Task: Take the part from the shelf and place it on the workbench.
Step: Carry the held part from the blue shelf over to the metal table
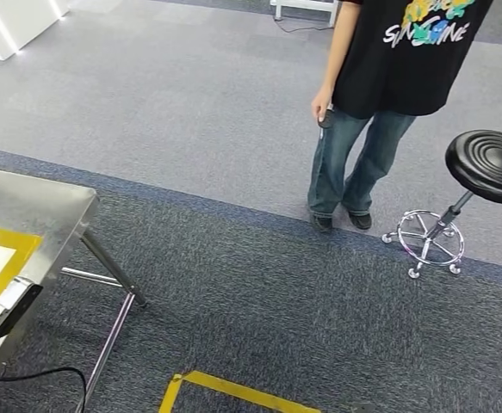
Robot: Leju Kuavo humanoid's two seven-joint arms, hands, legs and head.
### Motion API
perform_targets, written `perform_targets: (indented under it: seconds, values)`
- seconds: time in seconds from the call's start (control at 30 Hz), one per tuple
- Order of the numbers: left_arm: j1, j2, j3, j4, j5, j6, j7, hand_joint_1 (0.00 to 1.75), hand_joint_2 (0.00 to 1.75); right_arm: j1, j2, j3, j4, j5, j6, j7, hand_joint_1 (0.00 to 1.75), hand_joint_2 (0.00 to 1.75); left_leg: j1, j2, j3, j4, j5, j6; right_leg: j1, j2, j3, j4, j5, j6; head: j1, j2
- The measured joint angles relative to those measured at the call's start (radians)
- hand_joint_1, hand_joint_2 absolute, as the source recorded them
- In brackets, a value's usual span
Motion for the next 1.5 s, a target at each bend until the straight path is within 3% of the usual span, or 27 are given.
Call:
perform_targets:
  seconds: [0.07,0.17,0.23,0.3,0.37,0.43,0.5,0.57,0.63,0.7,0.73,0.77,0.8,0.83,0.9,0.97,1.03,1.07,1.13,1.2,1.23,1.27,1.3,1.37,1.4,1.47,1.5]
  values:
    - [-0.001,0.0,0.0,0.0,-0.001,0.0,0.001,1.75,1.75,-0.001,0.0,-0.001,-0.001,0.0,0.0,0.0,0.0,0.0,0.002,-0.014,0.001,-0.003,0.003,0.013,-0.004,0.031,-0.027,0.057,-0.038,0.009,0.002,0.0]
    - [-0.001,-0.002,-0.001,0.0,-0.001,0.0,0.001,1.75,1.75,0.001,0.0,-0.001,-0.001,0.0,0.0,0.001,0.0,0.0,0.001,-0.036,-0.001,-0.003,0.004,0.023,-0.006,0.069,-0.129,0.259,-0.126,0.012,0.004,0.0]
    - [0.0,-0.003,-0.001,0.0,-0.001,-0.001,0.001,1.75,1.75,0.002,0.0,-0.001,-0.002,0.0,0.001,0.001,0.0,0.0,0.0,-0.055,-0.001,-0.003,0.004,0.024,-0.006,0.073,-0.158,0.3,-0.117,0.008,0.004,0.0]
    - [0.0,-0.003,-0.001,0.0,-0.001,-0.003,0.002,1.75,1.75,0.002,0.0,-0.001,-0.002,0.001,0.001,0.002,0.0,0.0,-0.001,-0.077,0.002,-0.003,0.004,0.023,-0.006,0.085,-0.111,0.188,-0.042,-0.001,0.004,0.0]
    - [-0.002,-0.003,-0.001,0.0,-0.002,-0.006,0.003,1.75,1.75,0.001,0.0,-0.001,-0.003,0.002,0.001,0.002,0.0,0.0,0.0,-0.096,0.002,-0.001,0.005,0.019,-0.008,0.122,-0.047,0.055,0.01,-0.008,0.004,0.0]
    - [-0.002,-0.003,-0.001,0.0,-0.002,-0.009,0.003,1.75,1.75,0.001,0.0,-0.001,-0.003,0.002,0.0,0.004,0.0,0.0,0.004,-0.112,-0.005,0.0,0.008,0.008,-0.006,0.143,-0.022,0.009,0.015,-0.01,0.003,0.0]
    - [0.001,-0.002,-0.001,0.0,-0.003,-0.009,0.003,1.75,1.75,0.0,0.0,-0.002,-0.004,0.003,0.0,0.005,0.0,0.0,0.008,-0.126,-0.011,-0.001,0.012,-0.006,-0.004,0.129,-0.019,0.003,0.019,-0.014,0.003,0.0]
    - [0.003,-0.001,0.001,0.0,-0.003,-0.007,0.003,1.75,1.75,0.0,0.002,-0.003,-0.005,0.004,0.0,0.006,0.0,0.0,0.008,-0.102,-0.022,0.023,-0.008,-0.015,-0.006,0.11,-0.015,-0.006,0.025,-0.025,0.001,0.0]
    - [0.002,0.001,0.002,0.0,-0.003,-0.007,0.003,1.75,1.75,0.0,0.003,-0.003,-0.005,0.005,0.001,0.006,0.0,0.0,0.007,-0.057,-0.067,0.126,-0.07,-0.024,-0.007,0.088,-0.013,-0.012,0.028,-0.033,-0.002,0.0]
    - [0.001,0.001,0.002,0.0,-0.003,-0.007,0.004,1.75,1.75,0.002,0.003,-0.003,-0.005,0.006,0.001,0.006,0.0,0.0,0.009,-0.041,-0.125,0.255,-0.126,-0.031,-0.006,0.065,-0.013,-0.012,0.026,-0.035,-0.003,0.0]
    - [0.001,0.001,0.002,0.0,-0.003,-0.008,0.004,1.75,1.75,0.003,0.003,-0.003,-0.005,0.006,0.001,0.006,0.0,0.0,0.01,-0.039,-0.138,0.284,-0.13,-0.034,-0.006,0.053,-0.013,-0.012,0.025,-0.035,-0.003,0.0]
    - [0.001,0.001,0.002,0.0,-0.003,-0.008,0.004,1.75,1.75,0.003,0.003,-0.003,-0.005,0.006,0.0,0.006,0.0,0.0,0.01,-0.037,-0.133,0.276,-0.114,-0.035,-0.006,0.043,-0.012,-0.012,0.024,-0.035,-0.003,0.0]
    - [0.001,0.001,0.002,0.0,-0.003,-0.009,0.005,1.75,1.75,0.002,0.004,-0.003,-0.005,0.006,0.0,0.006,0.0,0.0,0.01,-0.032,-0.106,0.227,-0.082,-0.035,-0.006,0.033,-0.01,-0.012,0.023,-0.033,-0.003,0.0]
    - [0.001,0.001,0.002,0.0,-0.003,-0.009,0.005,1.75,1.75,0.001,0.004,-0.003,-0.005,0.006,0.001,0.006,0.0,0.0,0.01,-0.018,-0.067,0.155,-0.045,-0.034,-0.006,0.025,-0.007,-0.012,0.02,-0.031,-0.003,0.0]
    - [-0.001,0.001,0.002,0.0,-0.003,-0.009,0.005,1.75,1.75,0.0,0.005,-0.003,-0.005,0.006,0.001,0.006,0.0,0.0,0.004,0.017,0.0,0.028,-0.005,-0.025,-0.001,0.01,-0.003,-0.01,0.015,-0.023,-0.003,0.0]
    - [-0.001,0.001,0.003,0.0,-0.003,-0.009,0.005,1.75,1.75,0.0,0.005,-0.003,-0.005,0.007,0.001,0.007,0.0,0.0,-0.003,0.026,0.014,-0.007,-0.007,-0.014,0.003,-0.005,-0.002,-0.008,0.011,-0.014,-0.002,0.0]
    - [0.002,0.001,0.005,0.0,-0.003,-0.008,0.005,1.75,1.75,-0.002,0.005,-0.003,-0.005,0.008,0.001,0.007,0.0,0.0,-0.003,0.009,0.013,-0.012,-0.004,-0.001,0.002,-0.014,0.001,-0.007,0.005,-0.004,-0.002,0.0]
    - [0.002,0.001,0.006,0.0,-0.003,-0.008,0.005,1.75,1.75,-0.003,0.005,-0.003,-0.005,0.008,0.001,0.006,0.0,0.0,-0.001,0.0,0.014,-0.014,-0.002,0.005,0.0,-0.003,-0.004,0.006,-0.006,0.002,-0.001,0.0]
    - [0.0,0.001,0.008,0.0,-0.003,-0.006,0.005,1.75,1.75,-0.004,0.005,-0.003,-0.005,0.011,0.001,0.006,0.0,0.0,0.003,-0.015,0.016,-0.018,0.001,0.016,-0.004,0.037,-0.044,0.094,-0.057,0.011,0.005,0.0]
    - [0.0,0.0,0.008,0.0,-0.003,-0.006,0.005,1.75,1.75,-0.002,0.005,-0.003,-0.005,0.013,0.001,0.006,0.0,0.0,0.003,-0.032,0.015,-0.018,0.002,0.02,-0.006,0.065,-0.118,0.24,-0.118,0.013,0.008,0.0]
    - [0.001,0.0,0.009,0.001,-0.003,-0.006,0.005,1.75,1.75,-0.001,0.005,-0.003,-0.005,0.015,0.001,0.006,0.0,0.0,0.003,-0.042,0.015,-0.017,0.002,0.02,-0.006,0.07,-0.147,0.291,-0.13,0.012,0.008,0.0]
    - [0.001,0.0,0.009,0.001,-0.003,-0.005,0.005,1.75,1.75,0.0,0.005,-0.003,-0.005,0.015,0.002,0.006,0.0,0.0,0.003,-0.052,0.015,-0.017,0.002,0.02,-0.006,0.072,-0.16,0.304,-0.12,0.011,0.008,0.0]
    - [0.002,0.0,0.009,0.001,-0.003,-0.005,0.005,1.75,1.75,0.0,0.005,-0.003,-0.005,0.016,0.002,0.006,0.0,0.0,0.002,-0.063,0.016,-0.017,0.002,0.02,-0.006,0.075,-0.153,0.276,-0.09,0.009,0.008,0.0]
    - [0.002,0.0,0.01,0.001,-0.002,-0.004,0.005,1.75,1.75,0.0,0.005,-0.003,-0.005,0.016,0.002,0.006,0.0,0.0,0.002,-0.085,0.019,-0.017,0.001,0.018,-0.008,0.1,-0.092,0.13,-0.009,0.002,0.008,0.0]
    - [0.002,0.0,0.01,0.001,-0.002,-0.004,0.005,1.75,1.75,0.0,0.005,-0.003,-0.005,0.016,0.002,0.005,0.0,0.0,0.002,-0.095,0.019,-0.016,0.0,0.015,-0.01,0.116,-0.06,0.064,0.016,-0.001,0.008,0.0]
    - [0.001,0.0,0.011,0.001,-0.001,-0.003,0.004,1.75,1.75,-0.001,0.005,-0.003,-0.005,0.015,0.002,0.004,0.0,0.0,0.003,-0.112,0.013,-0.015,0.002,0.004,-0.01,0.137,-0.029,0.003,0.027,-0.006,0.007,0.0]
    - [0.001,0.001,0.011,0.001,0.0,-0.003,0.004,1.75,1.75,-0.001,0.005,-0.003,-0.005,0.015,0.002,0.003,0.0,0.0,0.004,-0.121,0.01,-0.015,0.004,-0.003,-0.01,0.132,-0.025,-0.001,0.026,-0.007,0.007,0.0]
